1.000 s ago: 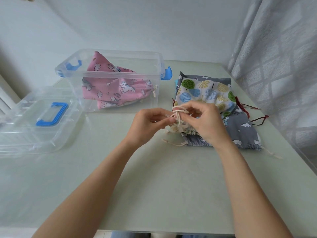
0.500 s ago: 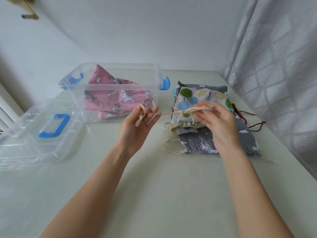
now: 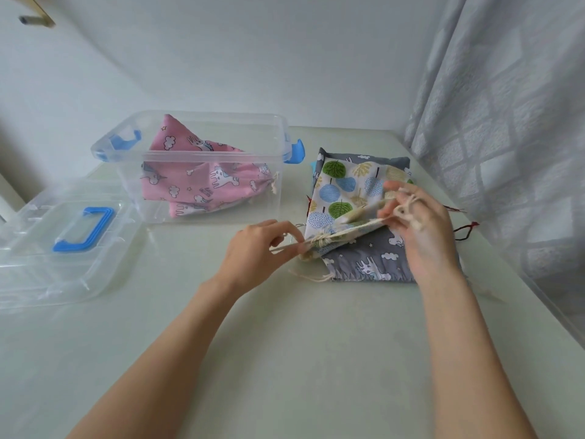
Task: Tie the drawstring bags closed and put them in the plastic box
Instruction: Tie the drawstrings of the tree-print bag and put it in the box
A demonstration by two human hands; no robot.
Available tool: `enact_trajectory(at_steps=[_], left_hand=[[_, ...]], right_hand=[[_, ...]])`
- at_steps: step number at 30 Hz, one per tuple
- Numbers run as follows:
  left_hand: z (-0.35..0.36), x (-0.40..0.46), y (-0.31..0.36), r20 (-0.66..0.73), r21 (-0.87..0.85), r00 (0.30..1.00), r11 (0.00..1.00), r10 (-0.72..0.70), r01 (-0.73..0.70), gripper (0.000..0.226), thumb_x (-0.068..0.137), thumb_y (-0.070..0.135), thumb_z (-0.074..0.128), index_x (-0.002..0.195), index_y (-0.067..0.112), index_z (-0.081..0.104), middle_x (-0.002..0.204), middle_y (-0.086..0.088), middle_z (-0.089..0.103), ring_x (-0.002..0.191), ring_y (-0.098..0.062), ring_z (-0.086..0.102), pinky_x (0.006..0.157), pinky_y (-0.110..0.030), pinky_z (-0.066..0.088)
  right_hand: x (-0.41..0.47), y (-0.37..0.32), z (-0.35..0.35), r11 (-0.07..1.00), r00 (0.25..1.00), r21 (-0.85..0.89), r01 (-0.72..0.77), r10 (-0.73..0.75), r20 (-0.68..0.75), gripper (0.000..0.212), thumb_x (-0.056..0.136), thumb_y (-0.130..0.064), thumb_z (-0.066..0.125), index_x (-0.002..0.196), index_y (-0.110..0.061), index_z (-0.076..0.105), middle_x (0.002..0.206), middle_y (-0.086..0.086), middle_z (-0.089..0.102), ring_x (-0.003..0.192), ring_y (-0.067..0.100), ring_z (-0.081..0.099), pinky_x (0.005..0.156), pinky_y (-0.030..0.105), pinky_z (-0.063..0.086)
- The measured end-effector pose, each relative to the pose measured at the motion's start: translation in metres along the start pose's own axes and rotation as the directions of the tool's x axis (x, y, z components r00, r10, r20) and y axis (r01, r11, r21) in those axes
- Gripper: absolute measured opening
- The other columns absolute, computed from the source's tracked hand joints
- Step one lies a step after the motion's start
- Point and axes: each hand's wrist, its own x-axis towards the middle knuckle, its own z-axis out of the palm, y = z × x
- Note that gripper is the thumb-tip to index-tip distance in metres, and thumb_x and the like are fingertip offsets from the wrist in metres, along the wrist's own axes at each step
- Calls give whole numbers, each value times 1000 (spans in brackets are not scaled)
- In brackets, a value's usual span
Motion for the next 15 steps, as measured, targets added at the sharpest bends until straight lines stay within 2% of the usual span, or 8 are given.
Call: enact_trajectory(at_steps=[3,5,6,7,9,12,14,15], left_hand=[[-1,1,-3,-4,108,999,993,-44,44,15,84,48,60,96,39,65,75,10,46,63,-13,45,58,-26,34],[-1,1,-2,-16,135,998,989,-62,64,16,86,46,59,98,39,65,79,11,46,65,-13,45,59,-25,31],[1,1,-1,-23,142,997,987,-69,71,16,86,46,59,98,38,65,80,11,46,65,-13,45,59,-25,30],[2,1,-1,-27,145,997,987,-73,76,15,86,46,59,98,37,65,79,11,46,65,-13,44,59,-25,30],[6,0,-1,-42,133,996,988,-79,83,14,86,46,60,94,36,66,78,12,46,64,-12,44,58,-25,30],[10,2,0,-75,82,994,993,-84,90,12,85,44,61,88,34,67,79,13,48,62,-9,46,59,-24,32],[12,3,1,-77,21,994,997,-71,73,11,84,42,63,86,31,67,86,16,49,65,-3,50,61,-25,37],[13,4,1,-78,0,995,998,-59,59,12,84,42,64,86,30,67,90,16,50,69,-4,52,63,-25,40]], right_hand=[[-4,-10,-11,938,962,-346,7,87,257,26,90,1,47,99,-14,66,56,0,58,51,9,49,49,16,42],[-10,-13,-14,785,817,-617,51,322,478,32,88,-6,60,115,-24,61,78,-1,68,67,8,60,66,14,49],[-12,-12,-16,712,739,-695,98,416,530,40,84,-13,67,119,-29,58,91,-4,70,80,4,64,77,14,49],[-14,-12,-18,671,699,-729,137,456,550,46,79,-20,72,120,-33,56,101,-6,69,91,1,64,86,16,48],[-14,-15,-19,701,703,-694,165,410,581,49,71,-37,77,116,-40,59,109,-10,67,104,0,61,94,23,46],[-14,-23,-17,856,711,-510,85,307,633,51,65,-57,74,108,-33,65,109,-8,69,106,5,62,90,19,48],[-16,-19,-9,868,804,-484,107,212,556,43,71,-59,66,97,-25,69,96,-5,72,95,7,66,89,24,51],[-14,-12,-3,801,870,-575,168,154,469,36,76,-56,63,89,-23,70,87,-5,73,87,7,67,88,30,52]])
